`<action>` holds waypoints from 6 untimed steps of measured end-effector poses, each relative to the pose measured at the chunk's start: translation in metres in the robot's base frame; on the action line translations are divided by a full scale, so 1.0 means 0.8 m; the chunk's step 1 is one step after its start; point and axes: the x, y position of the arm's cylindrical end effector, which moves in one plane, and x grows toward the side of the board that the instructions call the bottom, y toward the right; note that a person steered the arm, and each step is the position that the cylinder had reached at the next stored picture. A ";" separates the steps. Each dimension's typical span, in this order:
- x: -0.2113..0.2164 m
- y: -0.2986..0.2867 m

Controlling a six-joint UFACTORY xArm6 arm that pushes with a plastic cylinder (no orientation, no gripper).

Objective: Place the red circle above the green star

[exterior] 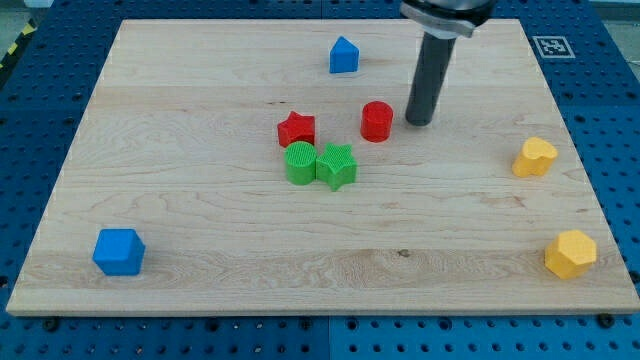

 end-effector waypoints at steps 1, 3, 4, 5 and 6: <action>0.029 -0.036; -0.018 -0.017; -0.017 -0.033; 0.010 -0.058; 0.025 -0.074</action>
